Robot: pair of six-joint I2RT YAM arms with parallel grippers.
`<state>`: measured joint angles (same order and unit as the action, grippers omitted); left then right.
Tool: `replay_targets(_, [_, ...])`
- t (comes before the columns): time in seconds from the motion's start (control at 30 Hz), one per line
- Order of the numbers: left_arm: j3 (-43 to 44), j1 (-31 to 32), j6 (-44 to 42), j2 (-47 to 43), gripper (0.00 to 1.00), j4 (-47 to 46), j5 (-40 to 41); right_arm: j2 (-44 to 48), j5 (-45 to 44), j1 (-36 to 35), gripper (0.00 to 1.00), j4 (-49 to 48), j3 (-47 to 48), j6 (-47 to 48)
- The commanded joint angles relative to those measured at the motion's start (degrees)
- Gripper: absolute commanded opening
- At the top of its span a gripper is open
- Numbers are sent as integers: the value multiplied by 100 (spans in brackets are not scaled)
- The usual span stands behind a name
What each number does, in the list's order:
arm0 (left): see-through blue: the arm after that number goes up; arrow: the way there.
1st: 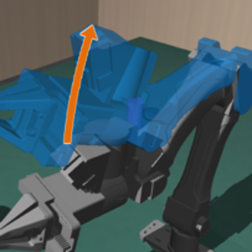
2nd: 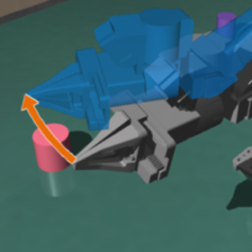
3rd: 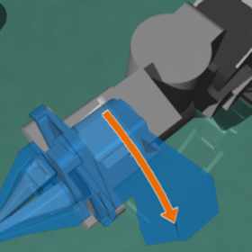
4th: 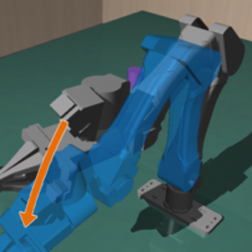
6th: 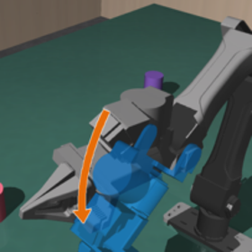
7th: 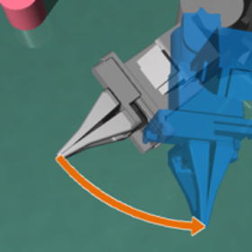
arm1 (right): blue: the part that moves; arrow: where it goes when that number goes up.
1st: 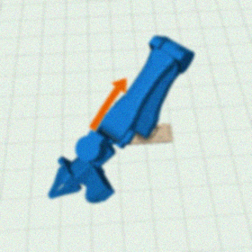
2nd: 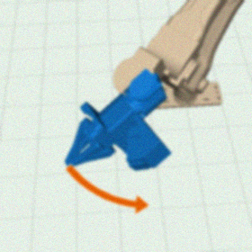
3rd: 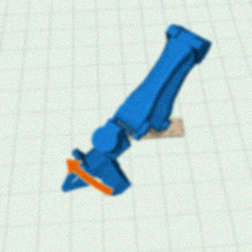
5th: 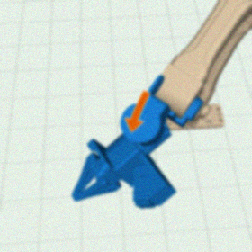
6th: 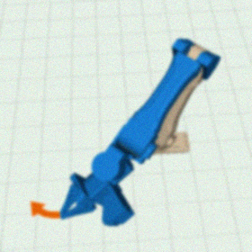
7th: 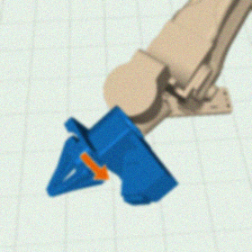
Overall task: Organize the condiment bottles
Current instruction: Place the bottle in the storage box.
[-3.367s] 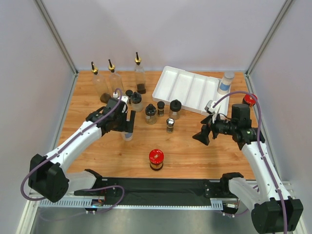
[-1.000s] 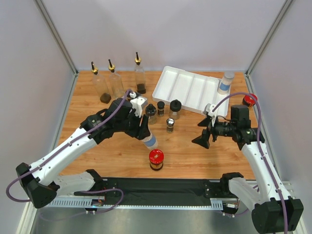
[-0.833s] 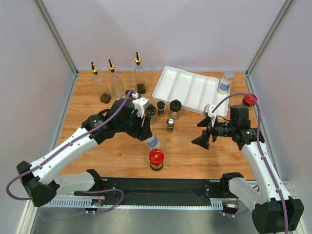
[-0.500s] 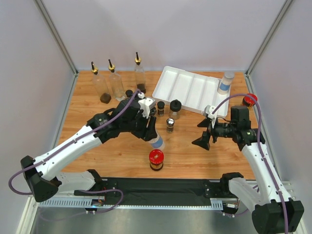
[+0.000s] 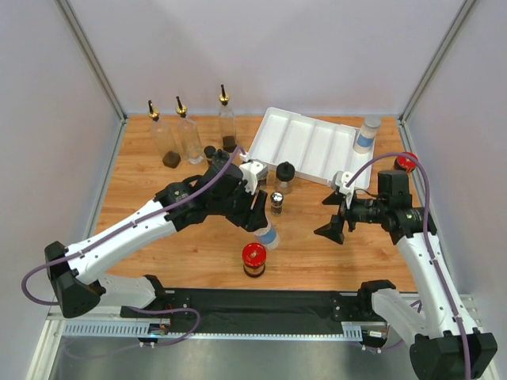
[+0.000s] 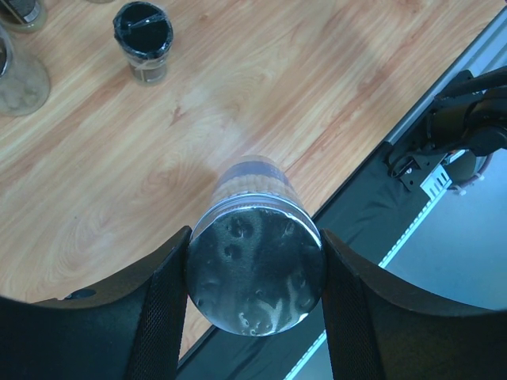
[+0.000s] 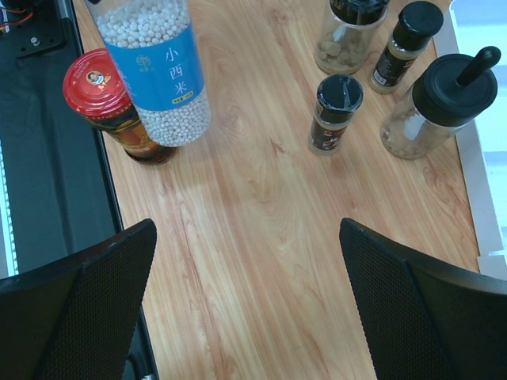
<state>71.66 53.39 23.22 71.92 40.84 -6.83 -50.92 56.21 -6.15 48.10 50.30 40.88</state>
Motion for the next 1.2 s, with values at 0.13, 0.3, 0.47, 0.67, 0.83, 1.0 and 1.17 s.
replay_targets(0.13, [419, 163, 279, 59, 0, -471, -117, 231, -259, -202, 100, 701, 313, 719])
replay_targets(0.3, [621, 251, 367, 305, 0, -507, -73, 459, -470, -448, 100, 614, 287, 693])
replay_targets(0.47, [858, 330, 481, 577, 0, -595, -20, 495, -943, -1054, 100, 87, 217, 263])
replay_targets(0.67, [1219, 418, 674, 928, 0, -682, 24, 205, -1489, -1617, 99, -1143, 313, -853])
replay_targets(0.83, [1324, 462, 868, 1096, 0, -963, 50, -32, -1560, -1959, 99, -1716, 340, -1232])
replay_targets(1.0, [1351, 480, 1044, 1219, 0, -1166, 68, -120, -1876, -2320, 98, -1839, 287, -1284])
replay_targets(1.17, [1430, 480, 1158, 1307, 0, -1306, -11, -138, -2087, -2496, 97, -2198, 59, -1486])
